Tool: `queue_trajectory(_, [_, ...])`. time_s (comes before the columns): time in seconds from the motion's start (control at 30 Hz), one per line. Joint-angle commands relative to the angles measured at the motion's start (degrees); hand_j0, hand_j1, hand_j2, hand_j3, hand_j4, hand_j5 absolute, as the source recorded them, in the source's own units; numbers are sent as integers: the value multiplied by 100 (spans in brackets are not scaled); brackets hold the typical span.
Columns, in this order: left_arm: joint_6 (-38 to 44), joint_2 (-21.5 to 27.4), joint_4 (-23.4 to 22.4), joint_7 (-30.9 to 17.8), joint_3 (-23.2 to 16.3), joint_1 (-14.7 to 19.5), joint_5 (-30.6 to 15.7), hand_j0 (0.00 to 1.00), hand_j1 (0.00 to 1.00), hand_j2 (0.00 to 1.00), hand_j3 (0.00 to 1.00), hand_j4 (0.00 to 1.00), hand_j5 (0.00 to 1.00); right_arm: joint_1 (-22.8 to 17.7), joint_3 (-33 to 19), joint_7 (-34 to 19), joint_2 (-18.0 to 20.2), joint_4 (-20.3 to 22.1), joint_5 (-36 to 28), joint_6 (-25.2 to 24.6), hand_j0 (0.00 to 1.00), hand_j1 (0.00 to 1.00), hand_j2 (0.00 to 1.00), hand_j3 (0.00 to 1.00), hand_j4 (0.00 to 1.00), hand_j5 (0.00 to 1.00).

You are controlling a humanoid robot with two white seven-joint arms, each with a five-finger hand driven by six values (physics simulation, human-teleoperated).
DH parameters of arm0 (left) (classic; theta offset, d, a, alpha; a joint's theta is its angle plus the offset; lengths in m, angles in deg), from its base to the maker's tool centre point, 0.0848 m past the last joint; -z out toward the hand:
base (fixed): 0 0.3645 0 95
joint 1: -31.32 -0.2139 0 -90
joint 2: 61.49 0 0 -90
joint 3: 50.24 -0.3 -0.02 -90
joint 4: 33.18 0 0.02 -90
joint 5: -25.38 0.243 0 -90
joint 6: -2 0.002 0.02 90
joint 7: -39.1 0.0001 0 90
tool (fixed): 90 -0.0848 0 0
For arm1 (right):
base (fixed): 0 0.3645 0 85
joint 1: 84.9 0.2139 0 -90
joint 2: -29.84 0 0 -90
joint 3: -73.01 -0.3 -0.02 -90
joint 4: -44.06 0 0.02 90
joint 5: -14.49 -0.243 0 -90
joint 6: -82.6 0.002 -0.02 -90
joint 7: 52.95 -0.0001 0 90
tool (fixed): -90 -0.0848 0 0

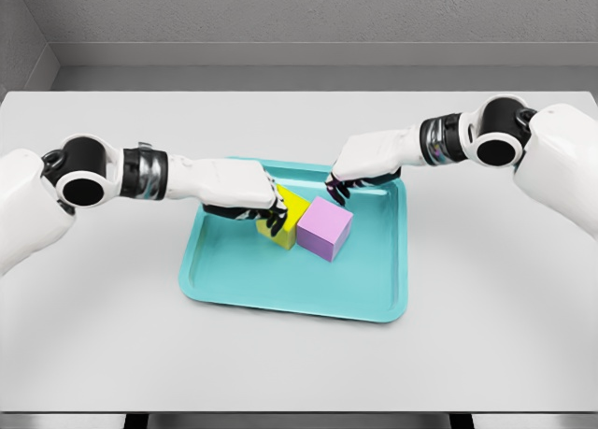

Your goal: Push two cubes

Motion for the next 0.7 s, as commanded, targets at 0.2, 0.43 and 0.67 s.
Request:
queue_trajectory(0.2, [13, -91, -175, 2, 104, 35, -26, 40, 40, 40, 40, 40, 40, 0, -14, 1, 20, 82, -29, -14, 41, 41, 41, 41, 41, 41])
queue_trajectory(0.43, [13, 559, -369, 2, 974, 18, -106, 40, 40, 40, 40, 40, 40, 9, -339, 1, 91, 29, -38, -14, 42, 42, 42, 42, 42, 42])
queue_trajectory(0.67, [13, -161, -1749, 2, 1071, -44, 87, 40, 40, 40, 40, 40, 40, -88, -181, 1, 442, 468, -55, -14, 40, 40, 40, 40, 40, 40])
